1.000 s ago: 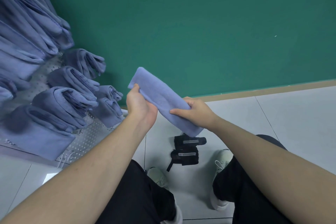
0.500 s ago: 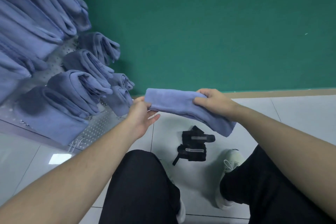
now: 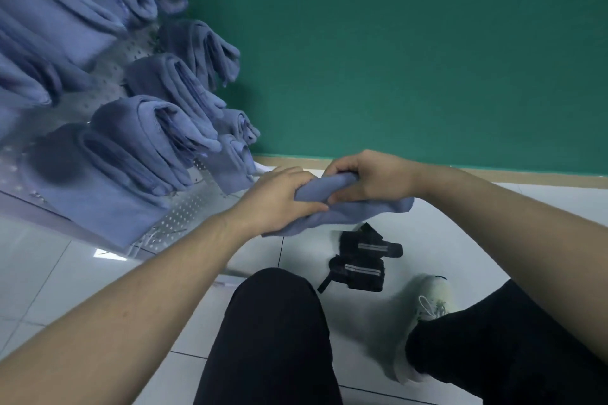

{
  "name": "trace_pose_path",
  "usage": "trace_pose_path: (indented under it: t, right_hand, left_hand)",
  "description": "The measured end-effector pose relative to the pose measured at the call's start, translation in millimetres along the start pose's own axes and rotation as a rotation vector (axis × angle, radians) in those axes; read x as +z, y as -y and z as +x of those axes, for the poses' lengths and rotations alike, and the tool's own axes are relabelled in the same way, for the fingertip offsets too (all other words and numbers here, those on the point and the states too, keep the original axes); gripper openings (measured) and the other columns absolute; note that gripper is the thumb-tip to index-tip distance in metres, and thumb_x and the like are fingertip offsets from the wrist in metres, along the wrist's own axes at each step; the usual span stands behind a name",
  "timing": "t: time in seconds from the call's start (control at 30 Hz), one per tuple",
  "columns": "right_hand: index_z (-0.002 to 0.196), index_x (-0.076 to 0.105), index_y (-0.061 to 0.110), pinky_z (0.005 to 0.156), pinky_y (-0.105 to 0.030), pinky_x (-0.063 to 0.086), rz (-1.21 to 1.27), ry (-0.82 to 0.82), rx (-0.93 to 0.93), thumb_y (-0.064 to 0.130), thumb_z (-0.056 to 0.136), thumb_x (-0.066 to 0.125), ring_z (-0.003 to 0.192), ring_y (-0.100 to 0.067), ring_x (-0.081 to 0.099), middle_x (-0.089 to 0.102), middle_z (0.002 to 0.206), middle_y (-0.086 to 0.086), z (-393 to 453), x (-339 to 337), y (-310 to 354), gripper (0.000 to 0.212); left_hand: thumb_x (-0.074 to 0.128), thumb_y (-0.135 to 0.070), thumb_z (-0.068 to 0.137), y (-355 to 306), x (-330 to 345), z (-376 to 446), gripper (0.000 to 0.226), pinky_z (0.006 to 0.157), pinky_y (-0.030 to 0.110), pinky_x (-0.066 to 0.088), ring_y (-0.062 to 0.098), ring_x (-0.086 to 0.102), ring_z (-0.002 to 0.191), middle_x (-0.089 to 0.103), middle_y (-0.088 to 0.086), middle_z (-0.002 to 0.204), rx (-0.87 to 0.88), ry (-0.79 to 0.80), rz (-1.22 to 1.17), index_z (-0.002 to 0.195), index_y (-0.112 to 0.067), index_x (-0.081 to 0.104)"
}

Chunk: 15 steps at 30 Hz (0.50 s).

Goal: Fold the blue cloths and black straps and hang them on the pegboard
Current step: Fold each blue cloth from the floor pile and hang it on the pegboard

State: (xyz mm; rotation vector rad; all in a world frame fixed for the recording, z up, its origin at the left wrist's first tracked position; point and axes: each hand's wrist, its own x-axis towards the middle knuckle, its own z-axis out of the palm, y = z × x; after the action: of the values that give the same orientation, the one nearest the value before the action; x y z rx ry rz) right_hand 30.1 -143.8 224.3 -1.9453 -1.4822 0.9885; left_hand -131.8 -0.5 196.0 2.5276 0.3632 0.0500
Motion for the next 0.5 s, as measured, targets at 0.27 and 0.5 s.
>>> trace_pose_path:
  t: [0.27,0.5]
  right_hand:
    - [0.109,0.06,0.024,0.071,-0.019,0.044,-0.18,-0.027,-0.038,0.024,0.09,0.068,0.078,-0.002,0.058,0.064,0.097,0.009,47,13,9,0.02]
    - [0.099,0.059,0.017,0.068,-0.027,0.039,-0.194,-0.035,-0.109,0.018,0.09,0.059,0.083,-0.017,0.054,0.062,0.092,0.004,103,44,23,0.009]
  left_hand:
    - [0.077,-0.024,0.088,46,-5,-22,0.015,0.067,0.016,0.046,-0.001,0.054,0.069,0.067,-0.004,0.083,-0.243,-0.134,-0.356,0.095,-0.016,0.067]
    - [0.063,-0.036,0.075,75,-2,-39,0.032,0.081,0.018,0.044,0.002,0.055,0.087,0.06,-0.001,0.106,-0.328,-0.173,-0.333,0.097,-0.013,0.06]
